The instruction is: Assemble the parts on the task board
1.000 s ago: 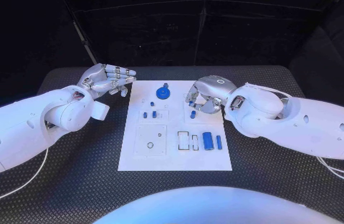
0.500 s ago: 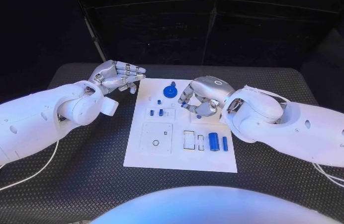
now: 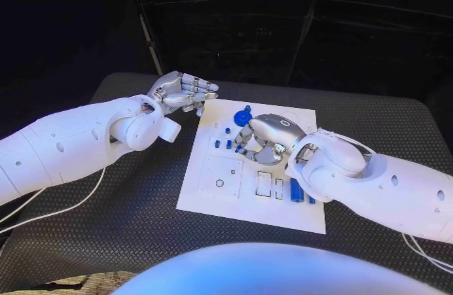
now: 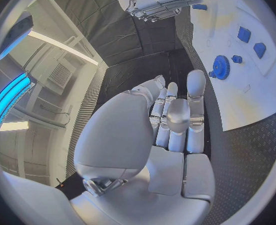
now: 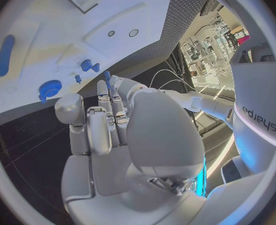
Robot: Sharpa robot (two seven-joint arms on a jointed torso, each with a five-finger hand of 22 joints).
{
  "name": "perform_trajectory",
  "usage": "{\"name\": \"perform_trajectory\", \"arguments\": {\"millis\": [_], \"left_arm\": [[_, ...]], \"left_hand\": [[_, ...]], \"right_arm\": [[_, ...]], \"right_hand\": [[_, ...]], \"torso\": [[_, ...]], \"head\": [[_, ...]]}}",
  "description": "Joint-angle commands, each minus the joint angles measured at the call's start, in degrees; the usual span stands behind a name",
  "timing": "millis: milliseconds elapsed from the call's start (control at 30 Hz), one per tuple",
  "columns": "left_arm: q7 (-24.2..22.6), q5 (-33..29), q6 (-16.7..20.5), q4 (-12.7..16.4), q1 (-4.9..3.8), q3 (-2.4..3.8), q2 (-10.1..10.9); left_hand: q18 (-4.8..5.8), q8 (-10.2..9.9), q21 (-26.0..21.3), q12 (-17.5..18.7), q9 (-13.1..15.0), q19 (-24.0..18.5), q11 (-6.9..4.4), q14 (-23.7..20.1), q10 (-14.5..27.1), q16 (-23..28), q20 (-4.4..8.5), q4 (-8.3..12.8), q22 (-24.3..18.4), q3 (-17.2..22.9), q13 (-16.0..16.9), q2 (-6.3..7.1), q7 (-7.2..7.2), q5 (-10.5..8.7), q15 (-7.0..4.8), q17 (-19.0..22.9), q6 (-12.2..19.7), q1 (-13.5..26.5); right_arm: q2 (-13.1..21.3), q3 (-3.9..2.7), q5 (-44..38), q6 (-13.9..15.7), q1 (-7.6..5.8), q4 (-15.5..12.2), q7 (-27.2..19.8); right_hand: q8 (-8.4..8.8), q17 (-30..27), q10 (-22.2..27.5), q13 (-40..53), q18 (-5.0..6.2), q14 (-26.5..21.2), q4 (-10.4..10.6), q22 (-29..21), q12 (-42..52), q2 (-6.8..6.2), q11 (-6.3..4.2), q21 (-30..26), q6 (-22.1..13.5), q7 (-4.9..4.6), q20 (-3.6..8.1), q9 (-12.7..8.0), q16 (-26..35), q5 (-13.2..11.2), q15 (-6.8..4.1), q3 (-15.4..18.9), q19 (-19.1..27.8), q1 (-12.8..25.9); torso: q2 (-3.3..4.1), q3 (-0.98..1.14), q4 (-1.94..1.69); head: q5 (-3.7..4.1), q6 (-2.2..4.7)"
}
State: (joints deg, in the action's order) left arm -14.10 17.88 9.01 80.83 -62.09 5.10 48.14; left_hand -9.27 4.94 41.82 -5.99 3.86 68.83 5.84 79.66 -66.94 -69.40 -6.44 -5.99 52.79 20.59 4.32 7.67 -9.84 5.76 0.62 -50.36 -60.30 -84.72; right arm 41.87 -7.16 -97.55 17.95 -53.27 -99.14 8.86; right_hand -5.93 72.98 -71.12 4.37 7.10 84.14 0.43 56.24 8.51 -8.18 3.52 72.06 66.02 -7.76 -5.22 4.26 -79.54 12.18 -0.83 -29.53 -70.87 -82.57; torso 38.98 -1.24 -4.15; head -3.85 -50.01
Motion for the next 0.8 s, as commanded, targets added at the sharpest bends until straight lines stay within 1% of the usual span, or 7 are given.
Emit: {"name": "perform_trajectory", "arguments": {"millis": [33, 133, 233, 367, 533, 667, 800], "left_arm": [[-0.6, -0.3, -0.1, -0.1, -0.11, 0.07, -0.3], [-0.6, -0.3, 0.0, -0.2, -0.11, 0.08, -0.5], [-0.6, -0.3, 0.0, -0.2, -0.12, 0.08, -0.8], [-0.6, -0.3, -0.1, -0.3, -0.13, 0.08, -1.1], [-0.6, -0.3, -0.1, -0.4, -0.13, 0.08, -1.3], [-0.6, -0.3, -0.1, -0.5, -0.13, 0.08, -1.4], [-0.6, -0.3, -0.1, -0.6, -0.13, 0.08, -1.4]], "left_hand": [[-0.65, -0.3, -0.1, -0.2, -0.1, -0.4, -0.03, -0.2, 0.5, 0.2, -0.10, 0.3, 0.0, -0.1, -0.1, 0.13, -0.15, 0.07, 0.14, 0.0, 0.2, -0.4], [-0.63, -0.3, 0.0, -0.2, -0.1, -0.4, -0.01, -0.2, 0.5, 0.3, -0.11, 0.3, 0.0, -0.1, -0.1, 0.13, -0.16, 0.07, 0.16, 0.1, 0.2, -0.3], [-0.63, -0.3, 0.0, -0.2, -0.1, -0.4, -0.01, -0.2, 0.5, 0.3, -0.11, 0.3, 0.0, -0.1, -0.1, 0.13, -0.16, 0.07, 0.16, 0.1, 0.2, -0.3], [-0.63, -0.3, 0.0, -0.2, -0.1, -0.4, -0.01, -0.2, 0.5, 0.3, -0.11, 0.3, 0.0, -0.1, -0.1, 0.13, -0.16, 0.07, 0.16, 0.1, 0.2, -0.3], [-0.63, -0.3, 0.0, -0.2, -0.1, -0.4, -0.01, -0.2, 0.5, 0.3, -0.11, 0.3, 0.0, -0.1, -0.1, 0.13, -0.16, 0.07, 0.16, 0.1, 0.2, -0.3], [-0.63, -0.3, 0.0, -0.2, -0.1, -0.4, -0.01, -0.2, 0.5, 0.3, -0.11, 0.3, 0.0, -0.1, -0.1, 0.13, -0.16, 0.07, 0.16, 0.1, 0.2, -0.3], [-0.63, -0.3, 0.0, -0.2, -0.1, -0.4, -0.01, -0.2, 0.5, 0.3, -0.11, 0.3, 0.0, -0.1, -0.1, 0.13, -0.16, 0.07, 0.16, 0.1, 0.2, -0.3]], "right_arm": [[-0.9, -0.01, -0.2, -0.8, 0.53, 1.0, -2.3], [-1.7, 0.11, -0.5, -1.4, 1.02, 2.2, -2.6], [-2.3, 0.28, -0.8, -2.1, 1.51, 3.2, -2.9], [-3.0, 0.45, -1.3, -2.7, 2.03, 4.1, -3.0], [-3.3, 0.55, -1.9, -3.7, 2.35, 4.7, -3.0], [-3.5, 0.62, -1.9, -4.9, 2.43, 4.9, -3.0], [-3.5, 1.01, -1.8, -5.6, 2.47, 5.0, -3.0]], "right_hand": [[0.28, 0.0, 0.0, 0.0, -0.25, 3.0, -0.4, 0.0, -0.3, 0.11, 0.30, 0.1, 0.0, -0.29, 0.09, -0.1, -0.3, 0.2, -0.03, 0.1, -0.2, -0.4], [0.31, -0.1, 0.0, 0.0, -0.22, 2.9, -0.4, -0.2, -0.3, 0.12, 0.33, 0.0, 0.0, -0.32, 0.08, -0.1, -0.3, 0.2, -0.01, 0.1, -0.1, -0.4], [0.32, -0.1, 0.1, 0.0, -0.21, 2.9, -0.4, -0.2, -0.3, 0.13, 0.34, 0.0, 0.0, -0.34, 0.07, -0.1, -0.3, 0.2, 0.00, 0.1, 0.0, -0.4], [0.33, -0.1, 0.1, 0.0, -0.21, 2.9, -0.4, -0.2, -0.3, 0.13, 0.36, 0.0, -0.1, -0.35, 0.07, -0.1, -0.3, 0.2, 0.01, 0.1, 0.0, -0.4], [0.35, -0.1, 0.1, 0.0, -0.21, 2.9, -0.4, -0.3, -0.4, 0.15, 0.38, 0.0, -0.1, -0.38, 0.05, -0.1, -0.3, 0.2, 0.03, 0.1, 0.0, -0.3], [0.40, -0.1, 0.2, 0.0, -0.22, 2.9, -0.4, -0.2, -0.4, 0.22, 0.43, 0.0, -0.1, -0.42, -0.05, -0.1, -0.3, -0.3, 0.12, 0.4, 0.0, 0.0], [0.41, -0.1, 0.1, 0.0, -0.23, 2.9, -0.4, -0.2, -0.4, 0.26, 0.43, 0.1, -0.1, -0.41, -0.07, -0.1, -0.3, -0.4, 0.13, 0.4, 0.0, 0.1]], "torso": [[0.04, 0.02, 0.09], [-0.01, 0.00, 0.14], [-0.01, 0.04, 0.04], [0.01, 0.06, 0.15], [0.04, 0.09, 0.07], [0.09, 0.04, 0.02], [0.10, 0.07, 0.08]], "head": [[-0.74, 0.01], [-1.05, 0.01], [-1.27, 0.01], [-1.65, 0.01], [-1.63, 0.01], [-1.65, 0.01], [-1.75, 0.01]]}}
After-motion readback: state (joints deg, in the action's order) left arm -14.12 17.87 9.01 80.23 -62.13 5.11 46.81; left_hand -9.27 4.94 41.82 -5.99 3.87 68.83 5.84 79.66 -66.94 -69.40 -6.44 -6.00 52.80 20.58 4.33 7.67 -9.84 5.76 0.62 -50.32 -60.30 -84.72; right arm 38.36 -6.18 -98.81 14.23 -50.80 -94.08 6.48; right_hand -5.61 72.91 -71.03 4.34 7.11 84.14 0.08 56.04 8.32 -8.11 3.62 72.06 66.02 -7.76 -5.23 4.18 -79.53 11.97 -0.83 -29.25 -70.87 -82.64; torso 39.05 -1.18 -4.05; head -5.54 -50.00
